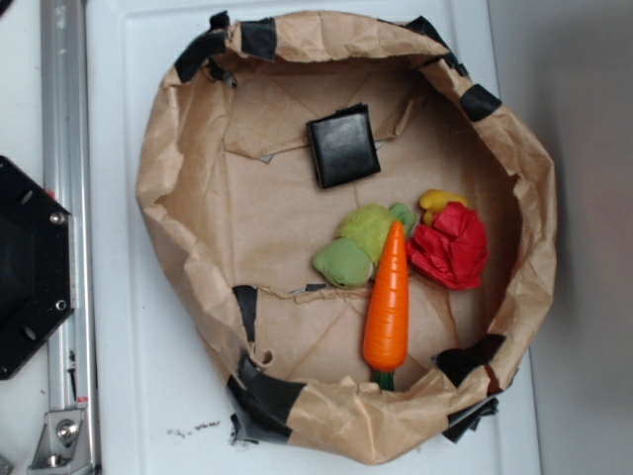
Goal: Grab the green animal.
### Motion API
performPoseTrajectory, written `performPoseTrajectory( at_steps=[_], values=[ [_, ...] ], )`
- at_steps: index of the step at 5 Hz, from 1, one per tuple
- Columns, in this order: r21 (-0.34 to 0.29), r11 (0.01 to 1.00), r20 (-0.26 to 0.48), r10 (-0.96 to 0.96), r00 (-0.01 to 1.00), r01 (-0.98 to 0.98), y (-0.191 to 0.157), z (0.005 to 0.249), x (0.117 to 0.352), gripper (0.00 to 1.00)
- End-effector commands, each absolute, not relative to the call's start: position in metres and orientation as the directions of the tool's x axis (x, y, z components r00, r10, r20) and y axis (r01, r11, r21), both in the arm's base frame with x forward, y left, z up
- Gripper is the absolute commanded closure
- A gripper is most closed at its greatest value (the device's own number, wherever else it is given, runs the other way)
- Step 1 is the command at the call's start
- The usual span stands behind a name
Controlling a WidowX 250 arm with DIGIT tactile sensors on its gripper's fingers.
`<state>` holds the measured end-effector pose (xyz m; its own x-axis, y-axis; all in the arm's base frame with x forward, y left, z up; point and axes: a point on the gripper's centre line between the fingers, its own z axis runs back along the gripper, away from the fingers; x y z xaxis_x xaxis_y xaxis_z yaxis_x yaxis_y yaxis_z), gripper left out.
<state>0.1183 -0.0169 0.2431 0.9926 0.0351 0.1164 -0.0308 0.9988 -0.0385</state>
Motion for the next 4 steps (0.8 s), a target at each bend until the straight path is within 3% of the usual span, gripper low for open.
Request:
performPoseTrajectory(
  at_steps=[1, 2, 4],
  values=[
    [-0.039, 0.999, 0.116, 0.035, 0.993, -0.031, -0.017, 0.243, 0.118, 0.0],
    [0.018, 0.985, 0.158, 0.167, 0.973, -0.172, 0.004, 0.194, 0.155, 0.0],
    [-0.236, 0.93, 0.263, 0.34, 0.903, -0.282, 0.015, 0.13, 0.248, 0.0]
  ],
)
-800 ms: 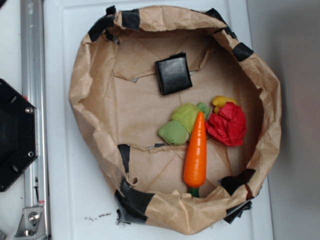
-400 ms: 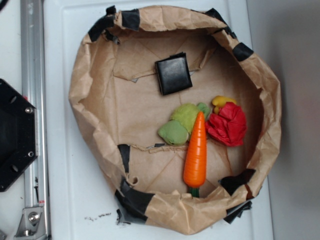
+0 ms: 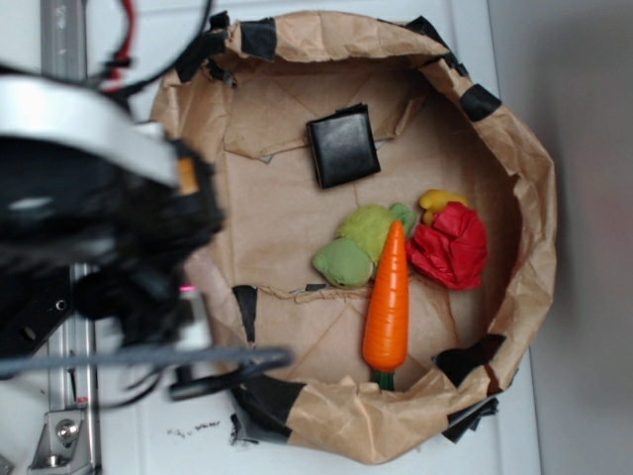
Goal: Grab the green animal.
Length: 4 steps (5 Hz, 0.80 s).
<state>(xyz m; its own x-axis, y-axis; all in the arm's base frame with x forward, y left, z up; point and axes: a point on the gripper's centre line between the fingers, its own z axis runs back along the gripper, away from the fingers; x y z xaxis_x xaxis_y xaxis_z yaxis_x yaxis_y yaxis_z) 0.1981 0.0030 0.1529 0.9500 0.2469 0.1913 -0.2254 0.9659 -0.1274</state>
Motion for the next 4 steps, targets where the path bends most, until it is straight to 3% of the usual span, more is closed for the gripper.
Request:
performPoseTrajectory(
  at_steps=[1, 3, 4],
  values=[
    [-0.211, 0.922, 0.24, 0.371, 0.897, -0.325, 0.022, 0.099, 0.273, 0.0],
    [-0.118, 0.964, 0.148, 0.256, 0.955, -0.24, -0.006, 0.029, 0.289, 0.0],
    [-0.095, 0.979, 0.179, 0.196, 0.964, -0.182, -0.021, 0.016, 0.303, 0.0]
  ],
)
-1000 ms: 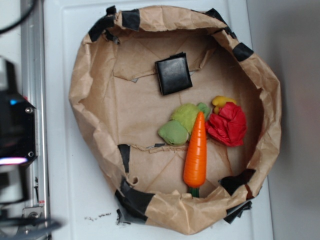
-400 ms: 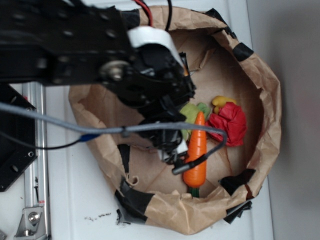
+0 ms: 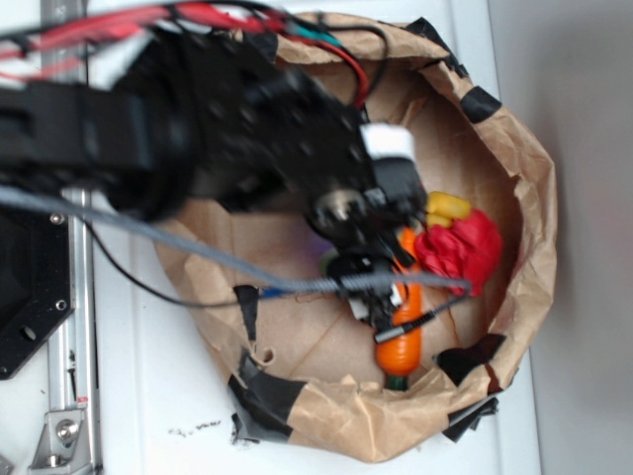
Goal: Grab the green animal.
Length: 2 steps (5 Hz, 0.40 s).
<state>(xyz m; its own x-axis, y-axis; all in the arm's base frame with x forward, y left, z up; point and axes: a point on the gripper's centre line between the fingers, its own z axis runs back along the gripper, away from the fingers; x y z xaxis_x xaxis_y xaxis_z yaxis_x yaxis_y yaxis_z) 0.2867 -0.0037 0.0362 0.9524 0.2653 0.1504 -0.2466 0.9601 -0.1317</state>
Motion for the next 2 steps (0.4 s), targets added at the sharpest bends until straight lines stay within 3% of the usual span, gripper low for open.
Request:
performPoseTrajectory(
  at_steps=[1, 2],
  values=[
    [-0.072, 0.976, 0.178, 0.216, 0.96, -0.206, -0.013, 0.023, 0.315, 1.0],
    [-0.075, 0.982, 0.054, 0.178, 0.983, -0.173, 0.001, 0.047, 0.305, 1.0]
  ],
)
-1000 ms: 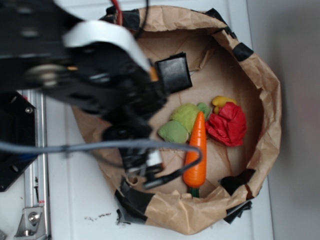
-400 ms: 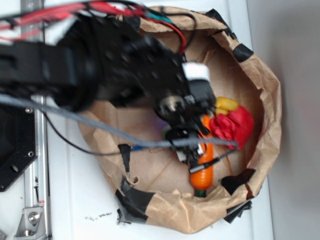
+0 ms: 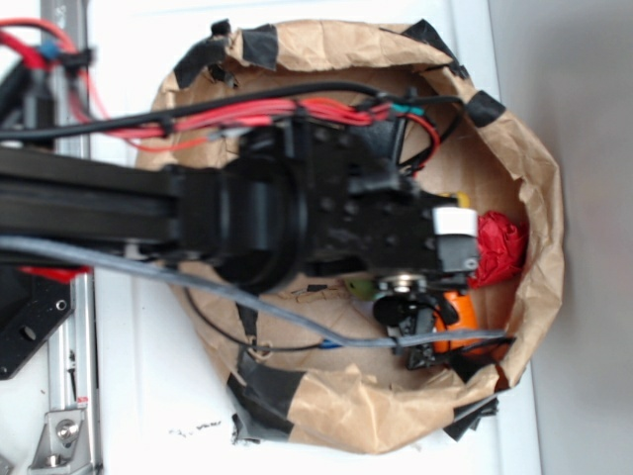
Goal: Grab the green animal.
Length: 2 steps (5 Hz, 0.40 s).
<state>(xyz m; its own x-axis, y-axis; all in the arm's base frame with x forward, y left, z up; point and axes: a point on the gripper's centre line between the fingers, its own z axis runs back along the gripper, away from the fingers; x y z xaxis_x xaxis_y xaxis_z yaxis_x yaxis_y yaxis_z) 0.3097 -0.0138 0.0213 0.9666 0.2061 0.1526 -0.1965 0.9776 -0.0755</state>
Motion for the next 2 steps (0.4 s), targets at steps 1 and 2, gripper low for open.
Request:
performPoseTrajectory(
  at_steps=[1, 2],
  values=[
    [-0.048, 0.998, 0.078, 0.054, 0.996, -0.05, 0.017, 0.098, 0.287, 1.0],
    [-0.152, 0.977, 0.093, -0.135, 0.986, 0.149, 0.02, 0.145, 0.26, 1.0]
  ],
)
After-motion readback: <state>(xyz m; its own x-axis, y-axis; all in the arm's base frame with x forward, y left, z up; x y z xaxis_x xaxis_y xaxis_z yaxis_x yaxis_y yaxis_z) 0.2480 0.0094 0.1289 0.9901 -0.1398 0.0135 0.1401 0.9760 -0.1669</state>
